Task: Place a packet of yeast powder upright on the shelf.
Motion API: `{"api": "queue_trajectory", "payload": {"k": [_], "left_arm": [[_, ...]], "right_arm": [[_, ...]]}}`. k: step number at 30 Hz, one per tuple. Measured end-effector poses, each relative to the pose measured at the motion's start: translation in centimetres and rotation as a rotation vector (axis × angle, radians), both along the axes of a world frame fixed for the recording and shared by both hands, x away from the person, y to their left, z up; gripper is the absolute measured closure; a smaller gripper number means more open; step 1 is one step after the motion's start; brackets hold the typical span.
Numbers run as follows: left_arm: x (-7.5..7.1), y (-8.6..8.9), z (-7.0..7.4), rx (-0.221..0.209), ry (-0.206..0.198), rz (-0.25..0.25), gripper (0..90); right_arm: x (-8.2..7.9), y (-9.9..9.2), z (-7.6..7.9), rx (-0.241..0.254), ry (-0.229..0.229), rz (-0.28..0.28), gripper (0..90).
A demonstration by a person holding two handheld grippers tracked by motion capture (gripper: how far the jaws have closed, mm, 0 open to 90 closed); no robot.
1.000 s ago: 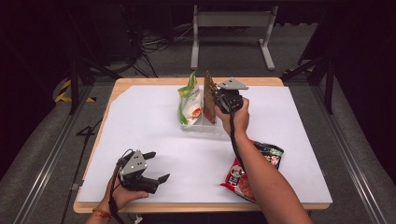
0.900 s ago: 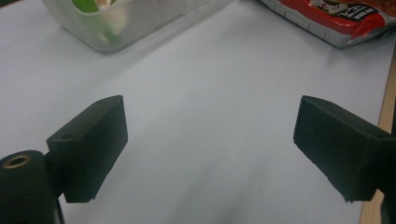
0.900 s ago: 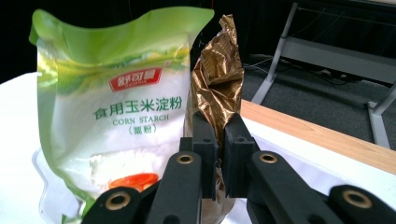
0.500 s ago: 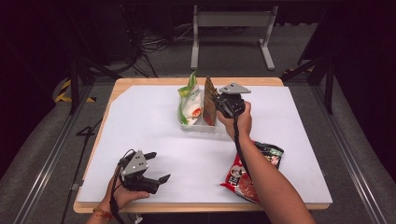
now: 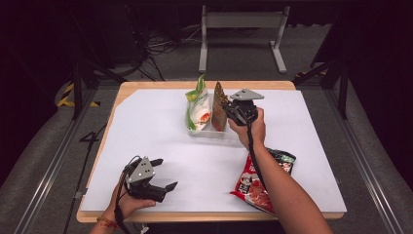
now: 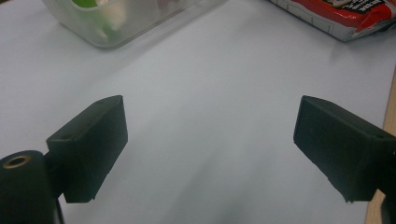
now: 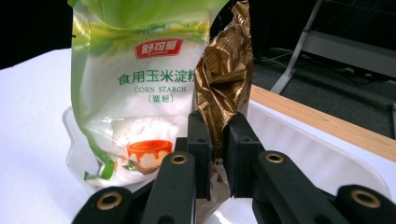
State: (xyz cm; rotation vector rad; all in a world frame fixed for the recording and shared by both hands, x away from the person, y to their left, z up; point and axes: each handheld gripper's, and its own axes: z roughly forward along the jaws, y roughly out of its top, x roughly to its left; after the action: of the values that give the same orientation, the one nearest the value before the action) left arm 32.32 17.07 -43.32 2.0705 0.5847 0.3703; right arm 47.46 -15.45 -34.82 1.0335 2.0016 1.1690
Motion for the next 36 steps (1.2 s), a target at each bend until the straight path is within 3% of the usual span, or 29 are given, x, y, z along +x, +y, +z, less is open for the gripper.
{"api": "queue_trajectory", "payload": {"k": [28, 36], "left_arm": [[0.28, 0.15, 0.09, -0.007, -0.002, 0.002, 10.7], [0.14, 0.42, 0.03, -0.01, 0.0, 0.012, 10.7]], "right_arm": [[-0.46, -0.66, 0.09, -0.046, 0.023, 0.06, 77.1], [-0.44, -0.94, 0.03, -0.036, 0.028, 0.07, 76.9]]}}
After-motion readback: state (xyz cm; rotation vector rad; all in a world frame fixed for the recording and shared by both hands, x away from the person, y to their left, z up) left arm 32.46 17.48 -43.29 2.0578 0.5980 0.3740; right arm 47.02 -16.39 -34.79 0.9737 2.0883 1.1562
